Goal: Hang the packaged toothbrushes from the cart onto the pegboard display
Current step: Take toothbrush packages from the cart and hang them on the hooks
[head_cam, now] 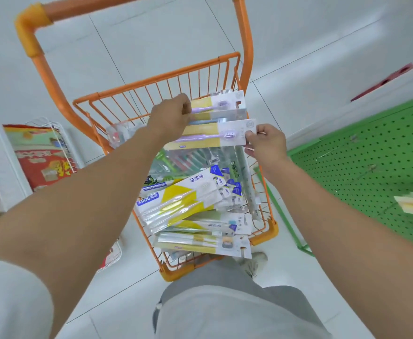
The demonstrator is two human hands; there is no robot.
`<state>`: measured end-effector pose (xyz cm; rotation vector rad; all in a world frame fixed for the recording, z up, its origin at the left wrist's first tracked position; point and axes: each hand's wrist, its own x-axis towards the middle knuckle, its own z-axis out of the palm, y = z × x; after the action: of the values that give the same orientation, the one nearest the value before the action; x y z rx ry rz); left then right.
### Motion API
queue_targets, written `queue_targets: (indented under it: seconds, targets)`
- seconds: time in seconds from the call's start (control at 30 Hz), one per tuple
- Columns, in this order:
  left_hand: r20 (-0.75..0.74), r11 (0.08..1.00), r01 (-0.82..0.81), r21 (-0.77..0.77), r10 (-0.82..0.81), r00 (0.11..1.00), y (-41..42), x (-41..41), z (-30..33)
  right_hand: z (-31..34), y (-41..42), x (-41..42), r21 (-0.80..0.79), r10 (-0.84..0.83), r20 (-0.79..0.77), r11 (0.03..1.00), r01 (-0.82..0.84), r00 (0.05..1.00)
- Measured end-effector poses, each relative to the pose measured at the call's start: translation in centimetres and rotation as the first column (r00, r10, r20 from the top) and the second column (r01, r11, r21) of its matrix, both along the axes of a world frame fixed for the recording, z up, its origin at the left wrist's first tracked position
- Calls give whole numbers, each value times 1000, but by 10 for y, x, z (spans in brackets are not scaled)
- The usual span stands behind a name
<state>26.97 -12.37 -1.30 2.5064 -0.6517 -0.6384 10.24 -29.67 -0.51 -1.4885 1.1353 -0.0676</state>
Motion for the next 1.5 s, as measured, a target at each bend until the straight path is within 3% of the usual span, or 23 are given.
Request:
queue_targets:
  seconds: [0.07,0.2,0.27,0.43,0.57,0.8,1.03,1.13,1.27,1.43,1.5]
  targets:
    - [20,999,-8,-52,9,1000,3,-2,6,8,1,-7,77,-7,54,997,3,999]
    - [262,984,-91,-151,128,956,4,-12,38,22,-2,-28,127,12,127,991,-28,992]
    - [307,972,-112,-205,173,936,3,-17,57,30,-4,-38,137,8,169,990,-31,986]
    - [167,950,6,-313,49,985,-19,-56,84,64,-21,-72,141,-66,275,990,28,959]
    - [-103,936,12,-352,-52,993,-56,-104,90,95,-52,-122,164,-147,357,982,93,922]
    - [-347,931,35,-363,-170,922,-145,-215,103,124,-104,-228,206,-419,369,907,366,830]
    - [-553,913,129,-388,-342,759,-201,-336,116,120,-128,-324,151,-584,333,808,569,741]
    - [-588,902,169,-398,-392,707,-212,-370,113,115,-134,-352,108,-622,310,775,623,719]
    - [-588,915,124,-384,-345,731,-222,-405,109,105,-139,-379,175,-680,321,727,664,659]
    - [-567,916,55,-396,-291,770,-228,-416,104,99,-146,-410,275,-550,266,831,484,792]
    - [-545,924,40,-381,-259,797,-230,-415,102,96,-147,-416,301,-547,273,830,470,791]
